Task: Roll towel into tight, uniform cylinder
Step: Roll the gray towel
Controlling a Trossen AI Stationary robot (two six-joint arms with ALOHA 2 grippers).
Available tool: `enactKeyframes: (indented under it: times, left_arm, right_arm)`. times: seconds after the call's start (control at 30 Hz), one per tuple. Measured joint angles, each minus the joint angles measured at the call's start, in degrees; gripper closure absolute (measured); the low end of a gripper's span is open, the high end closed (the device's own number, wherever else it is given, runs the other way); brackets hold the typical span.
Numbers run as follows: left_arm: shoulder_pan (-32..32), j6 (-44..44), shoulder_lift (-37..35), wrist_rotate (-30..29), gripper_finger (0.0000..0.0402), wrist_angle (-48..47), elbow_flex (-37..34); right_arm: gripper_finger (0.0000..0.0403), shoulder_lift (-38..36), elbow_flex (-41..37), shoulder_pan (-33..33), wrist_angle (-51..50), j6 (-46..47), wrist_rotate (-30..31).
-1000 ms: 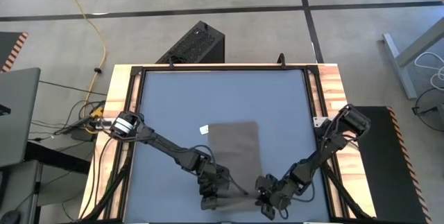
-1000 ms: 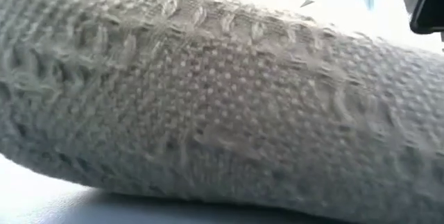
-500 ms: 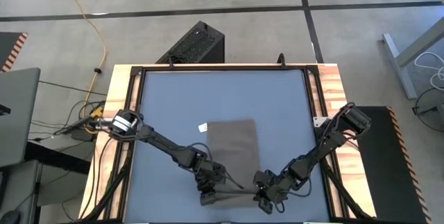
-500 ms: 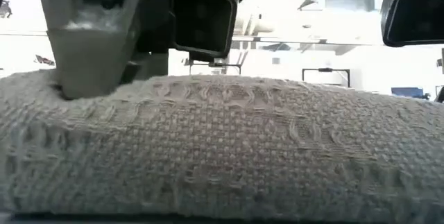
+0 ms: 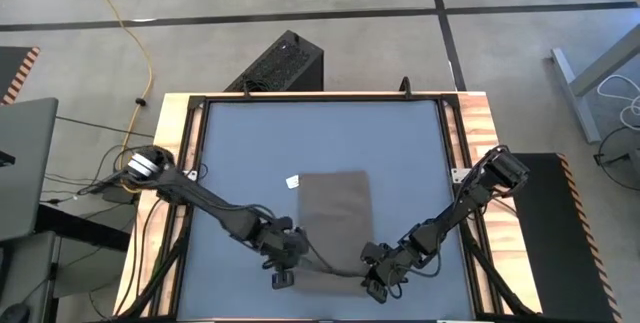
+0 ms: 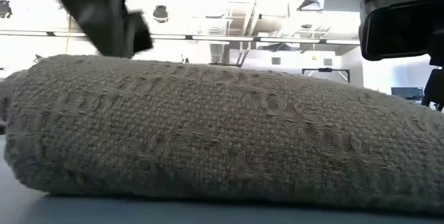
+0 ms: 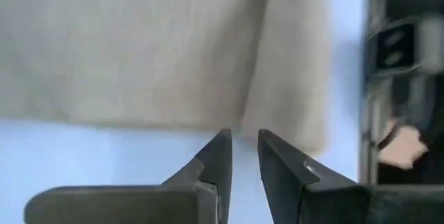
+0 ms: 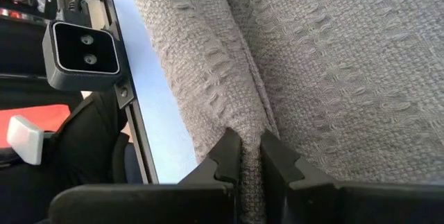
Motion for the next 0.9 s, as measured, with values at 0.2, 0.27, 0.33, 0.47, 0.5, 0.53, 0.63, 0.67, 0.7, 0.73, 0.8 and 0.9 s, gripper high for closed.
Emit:
enactKeyframes:
  times: [0.2, 0.27, 0.33, 0.47, 0.5, 0.53, 0.63, 0.67, 0.7, 0.73, 0.8, 0.9]
  left_arm:
    - [-5.2, 8.9, 0.1, -16.2, 0.0343, 15.3, 0.0]
    - [-6.5, 13.9, 3.5, -17.3, 0.0343, 25.4, 0.2]
    - [-7.1, 16.4, 8.0, -16.4, 0.0343, 31.9, 0.2]
    - [-7.1, 16.0, 14.8, -19.1, 0.0345, 34.3, -0.1]
    - [-6.9, 15.7, 15.5, -19.6, 0.0349, 34.9, -0.1]
    - [-6.8, 15.4, 16.1, -19.6, 0.0353, 35.2, 0.0]
    - [-6.6, 13.4, 17.5, -19.2, 0.0370, 34.7, 0.1]
    - [-6.6, 12.6, 17.5, -19.5, 0.0377, 33.8, 0.1]
    - [-6.6, 11.9, 17.5, -19.7, 0.0384, 33.1, 0.1]
    - [-6.6, 11.3, 17.4, -19.9, 0.0391, 32.6, 0.2]
    - [-6.6, 10.3, 17.4, -20.8, 0.0399, 31.7, 0.2]
    - [-6.4, 8.0, 17.4, -20.7, 0.0399, 30.0, 0.2]
  right_arm:
    - [0.0355, 0.0, 0.0, -0.7, 0.1, -0.1, -0.7]
    - [0.0355, 0.0, 0.0, -0.7, 0.2, 0.1, -0.7]
    - [0.0355, 0.0, 0.0, -0.7, 0.2, 0.7, -0.6]
    - [0.0355, 0.0, 0.0, -0.7, 0.4, 1.3, -0.5]
    - [0.0355, 0.0, 0.0, -0.7, 0.4, 1.6, -0.4]
    - [0.0355, 0.0, 0.0, -0.7, 0.4, 1.8, -0.3]
    - [0.0355, 0.0, 0.0, -0.4, 0.5, 2.8, 0.2]
    - [0.0355, 0.0, 0.0, -0.3, 0.6, 2.9, 0.4]
    - [0.0355, 0.0, -0.1, 0.0, 0.9, 3.0, 0.6]
    - [0.0354, 0.0, -0.1, 0.2, 1.2, 2.9, 0.8]
    - [0.0353, 0.1, -0.2, 0.5, 1.5, 2.9, 1.3]
    - [0.0352, -0.1, -0.2, 0.9, 1.7, 1.3, 2.0]
